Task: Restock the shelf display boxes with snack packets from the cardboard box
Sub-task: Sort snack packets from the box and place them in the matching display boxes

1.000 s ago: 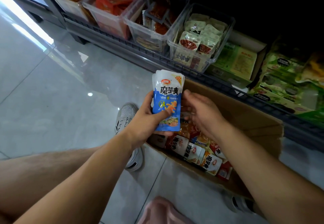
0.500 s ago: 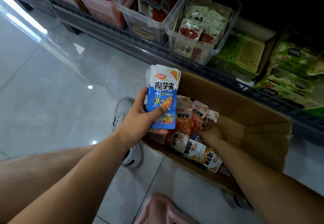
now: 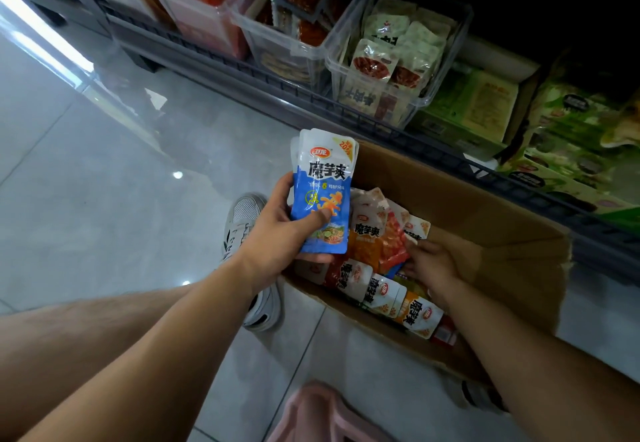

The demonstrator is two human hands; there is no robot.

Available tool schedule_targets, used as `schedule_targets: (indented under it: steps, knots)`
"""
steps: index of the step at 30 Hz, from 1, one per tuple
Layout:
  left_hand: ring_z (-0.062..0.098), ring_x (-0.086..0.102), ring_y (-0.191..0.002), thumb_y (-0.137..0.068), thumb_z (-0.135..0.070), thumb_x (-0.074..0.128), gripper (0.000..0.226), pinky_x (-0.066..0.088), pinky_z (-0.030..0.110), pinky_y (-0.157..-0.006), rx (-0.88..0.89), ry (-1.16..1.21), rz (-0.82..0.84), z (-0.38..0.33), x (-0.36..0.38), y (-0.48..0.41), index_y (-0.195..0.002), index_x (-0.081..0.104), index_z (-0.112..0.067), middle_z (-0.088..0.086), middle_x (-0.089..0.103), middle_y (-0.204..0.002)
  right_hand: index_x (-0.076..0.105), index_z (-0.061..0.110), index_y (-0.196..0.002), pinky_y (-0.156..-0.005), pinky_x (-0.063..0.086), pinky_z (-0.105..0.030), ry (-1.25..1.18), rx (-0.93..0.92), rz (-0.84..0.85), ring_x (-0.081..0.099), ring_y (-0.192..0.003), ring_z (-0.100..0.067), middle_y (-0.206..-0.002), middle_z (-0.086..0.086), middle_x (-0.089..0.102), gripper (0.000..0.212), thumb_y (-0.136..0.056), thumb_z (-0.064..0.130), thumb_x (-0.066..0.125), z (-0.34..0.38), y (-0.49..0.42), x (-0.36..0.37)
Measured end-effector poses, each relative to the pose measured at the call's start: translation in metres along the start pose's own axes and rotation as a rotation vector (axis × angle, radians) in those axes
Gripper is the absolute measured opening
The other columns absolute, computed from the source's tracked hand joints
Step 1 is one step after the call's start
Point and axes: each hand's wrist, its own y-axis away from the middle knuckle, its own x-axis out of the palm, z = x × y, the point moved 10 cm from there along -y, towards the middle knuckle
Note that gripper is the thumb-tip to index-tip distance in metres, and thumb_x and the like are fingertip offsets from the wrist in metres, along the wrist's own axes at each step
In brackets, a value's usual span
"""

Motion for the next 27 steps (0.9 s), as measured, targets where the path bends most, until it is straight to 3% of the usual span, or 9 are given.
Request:
schedule_targets:
  steps: [3, 7, 11, 14, 19, 21, 23, 25, 27]
  knots:
    - [0.031, 0.078, -0.093, -0.094, -0.007, 0.069, 0.059, 0.065, 0.04, -0.059, 0.0, 0.002, -0.006, -0.002, 0.001, 0.002, -0.139, 0.043, -0.037, -0.007, 0.078, -0.103, 0.061, 0.013, -0.123, -0.09, 0.058, -0.043, -0.133, 0.028, 0.008, 0.071, -0.095, -0.027, -0.107, -0.012, 0.072, 0.026, -0.098, 0.02, 0.064, 0.006, 0.009, -0.013]
    - [0.032, 0.078, -0.092, -0.094, -0.008, 0.069, 0.061, 0.065, 0.042, -0.06, 0.013, -0.005, 0.0, -0.006, 0.006, 0.006, -0.142, 0.043, -0.034, -0.005, 0.078, -0.103, 0.062, 0.021, -0.11, -0.086, 0.057, -0.038, -0.216, -0.003, -0.001, 0.07, -0.098, -0.023, -0.108, -0.007, 0.072, 0.013, -0.097, 0.022, 0.063, 0.026, 0.025, -0.034]
    - [0.03, 0.078, -0.091, -0.095, -0.007, 0.067, 0.05, 0.065, 0.044, -0.064, 0.044, -0.016, 0.037, -0.016, 0.022, 0.014, -0.127, 0.047, -0.041, -0.004, 0.078, -0.102, 0.061, 0.023, -0.109, -0.088, 0.059, -0.047, 0.127, -0.28, -0.168, 0.07, -0.095, -0.019, -0.112, -0.001, 0.071, 0.013, -0.1, 0.032, 0.059, 0.077, 0.057, -0.065]
    - [0.034, 0.076, -0.097, -0.095, -0.005, 0.068, 0.052, 0.065, 0.048, -0.068, 0.063, -0.015, 0.067, -0.022, 0.04, 0.02, -0.134, 0.047, -0.034, 0.004, 0.074, -0.117, 0.059, 0.021, -0.106, -0.084, 0.058, -0.045, 0.152, -0.504, -0.214, 0.069, -0.09, -0.017, -0.104, 0.001, 0.071, 0.008, -0.102, 0.027, 0.054, 0.128, 0.101, -0.079]
    - [0.041, 0.073, -0.102, -0.095, -0.003, 0.067, 0.057, 0.065, 0.051, -0.065, 0.093, -0.005, 0.138, -0.025, 0.074, 0.034, -0.142, 0.044, -0.024, 0.011, 0.071, -0.126, 0.064, 0.02, -0.094, -0.071, 0.055, -0.038, -0.168, -0.562, -0.061, 0.07, -0.079, -0.015, -0.093, 0.0, 0.075, 0.011, -0.102, 0.021, 0.056, 0.173, 0.156, -0.087]
    - [0.038, 0.074, -0.101, -0.096, -0.003, 0.066, 0.056, 0.064, 0.052, -0.065, 0.071, 0.023, 0.176, -0.023, 0.089, 0.041, -0.142, 0.045, -0.027, 0.01, 0.072, -0.125, 0.063, 0.017, -0.095, -0.065, 0.055, -0.034, -0.177, -0.599, 0.002, 0.07, -0.076, -0.015, -0.088, 0.001, 0.075, 0.009, -0.101, 0.018, 0.058, 0.186, 0.177, -0.082]
    - [0.036, 0.075, -0.097, -0.098, -0.005, 0.063, 0.052, 0.064, 0.049, -0.061, 0.03, 0.074, 0.209, -0.024, 0.101, 0.048, -0.141, 0.047, -0.031, 0.009, 0.073, -0.125, 0.062, 0.016, -0.098, -0.065, 0.059, -0.039, -0.152, -0.603, 0.044, 0.072, -0.077, -0.018, -0.088, 0.0, 0.077, 0.002, -0.099, 0.015, 0.06, 0.191, 0.192, -0.078]
    - [0.036, 0.074, -0.101, -0.1, -0.013, 0.061, 0.046, 0.062, 0.056, -0.071, 0.015, 0.099, 0.258, -0.029, 0.115, 0.056, -0.141, 0.048, -0.031, 0.007, 0.072, -0.126, 0.061, 0.016, -0.099, -0.073, 0.06, -0.048, -0.113, -0.601, 0.046, 0.074, -0.083, -0.021, -0.09, -0.002, 0.078, 0.006, -0.096, 0.012, 0.066, 0.192, 0.201, -0.08]
    - [0.038, 0.071, -0.112, -0.095, -0.025, 0.067, 0.048, 0.052, 0.07, -0.093, 0.029, 0.103, 0.303, -0.037, 0.127, 0.065, -0.14, 0.051, -0.028, 0.008, 0.072, -0.128, 0.062, 0.016, -0.096, -0.075, 0.061, -0.051, -0.113, -0.612, 0.042, 0.075, -0.084, -0.023, -0.089, -0.002, 0.078, 0.011, -0.092, 0.011, 0.071, 0.195, 0.21, -0.083]
